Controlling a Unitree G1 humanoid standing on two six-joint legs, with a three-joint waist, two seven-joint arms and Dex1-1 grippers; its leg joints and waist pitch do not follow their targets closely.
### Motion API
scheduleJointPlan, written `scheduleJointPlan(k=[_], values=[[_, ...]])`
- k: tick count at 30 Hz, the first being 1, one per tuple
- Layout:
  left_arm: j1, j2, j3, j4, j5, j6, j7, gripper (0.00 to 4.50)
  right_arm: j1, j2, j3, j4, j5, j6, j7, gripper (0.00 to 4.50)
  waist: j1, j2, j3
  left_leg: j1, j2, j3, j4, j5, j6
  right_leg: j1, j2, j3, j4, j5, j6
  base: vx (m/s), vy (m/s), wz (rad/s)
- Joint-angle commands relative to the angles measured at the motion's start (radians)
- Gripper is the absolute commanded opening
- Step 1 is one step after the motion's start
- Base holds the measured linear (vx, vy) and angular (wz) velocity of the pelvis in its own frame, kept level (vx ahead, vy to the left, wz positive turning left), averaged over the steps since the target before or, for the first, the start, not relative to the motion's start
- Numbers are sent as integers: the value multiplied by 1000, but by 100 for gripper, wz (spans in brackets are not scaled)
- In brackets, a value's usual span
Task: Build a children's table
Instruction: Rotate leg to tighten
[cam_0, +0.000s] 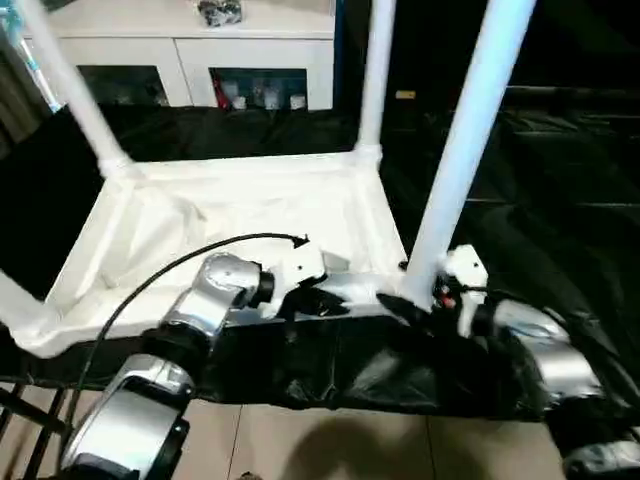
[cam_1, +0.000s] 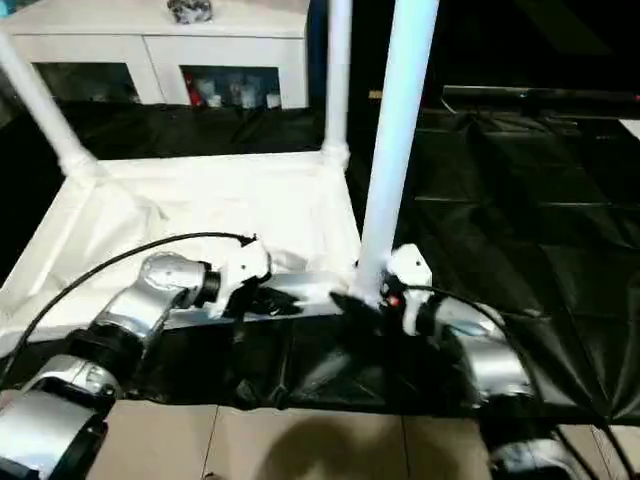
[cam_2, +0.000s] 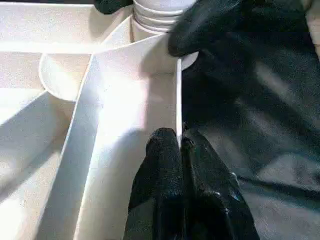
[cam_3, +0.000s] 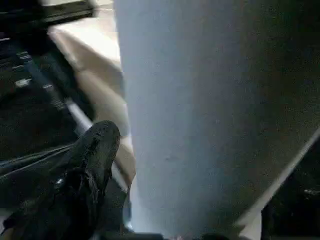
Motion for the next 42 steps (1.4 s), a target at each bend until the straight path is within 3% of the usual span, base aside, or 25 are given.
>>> scheduleJointPlan(k=[1,3,7,8,9,20,21,22,31,34,35,38,39,40,42], values=[[-7,13,-5,-23,-46,-37,-73,0,21,-38,76,-72,23,33,162,383,5,-19,-53,-1,50,-21,-59,-176,121,49,-80,56,-78,-216,-201,0,0,0],[-9,32,-9,-18,-45,-48,-105,0,26,-66,96,-90,24,44,220,383,11,-18,-54,-1,53,-21,-58,-159,129,45,-81,57,-74,-186,-203,0,0,0],[-12,54,-15,-13,-40,-60,-143,0,29,-88,114,-105,20,57,266,383,20,-17,-55,0,57,-23,-58,-145,117,44,-82,56,-67,-147,-224,0,0,0],[-12,57,-17,-13,-40,-62,-149,0,29,-90,117,-107,20,59,272,383,19,-22,-56,0,57,-22,-58,-143,117,45,-81,56,-66,-141,-225,0,0,0],[-11,60,-18,-13,-39,-63,-154,0,29,-91,118,-107,20,60,274,357,20,-20,-55,0,57,-23,-58,-140,117,45,-82,57,-64,-135,-227,0,0,0],[-5,66,-22,-21,-43,-69,-179,0,26,-73,136,-91,16,73,291,277,20,-22,-56,0,55,-21,-56,-135,109,46,-83,57,-64,-138,-226,0,0,0],[-4,66,-22,-20,-43,-71,-181,0,26,-71,137,-87,15,71,293,275,20,-23,-56,0,54,-21,-55,-135,108,47,-84,57,-64,-140,-225,0,0,0],[-5,66,-22,-17,-44,-73,-184,0,25,-67,139,-75,11,63,294,275,21,-17,-56,0,54,-22,-55,-134,107,47,-84,57,-63,-138,-226,0,0,0],[-12,69,-19,-2,-42,-80,-186,0,7,-43,133,30,-13,-1,291,270,17,-17,-58,0,54,-21,-54,-145,104,48,-84,55,-61,-115,-244,0,0,0],[-12,66,-12,0,-41,-73,-164,0,-1,-24,105,94,-16,-42,250,269,14,-15,-53,2,54,-23,-58,-177,91,47,-82,55,-68,-162,-240,0,0,0],[-17,53,-9,8,-29,-63,-113,0,-13,-3,78,139,-30,-65,159,269,13,-18,-53,3,55,-22,-59,-183,87,46,-83,55,-69,-174,-237,0,0,0],[-26,6,6,27,-16,-25,5,0,-37,39,26,219,-57,-73,-43,269,1,-16,-44,8,53,-26,-67,-240,53,43,-84,52,-82,-295,-216,0,0,0],[-28,-20,9,31,-10,-12,58,0,-46,61,6,241,-68,-75,-133,268,-8,-19,-45,12,51,-30,-68,-259,30,43,-86,54,-90,-362,-191,0,0,0],[-28,-20,9,31,-10,-12,58,0,-46,61,6,241,-68,-75,-133,268,-11,-19,-44,14,51,-29,-68,-259,28,40,-86,56,-92,-368,-188,0,0,0],[-23,-94,1,21,-1,36,141,0,-57,141,-27,221,-72,-16,-319,268,-16,-20,-44,15,50,-30,-69,-265,29,37,-85,58,-95,-374,-181,0,0,0]])
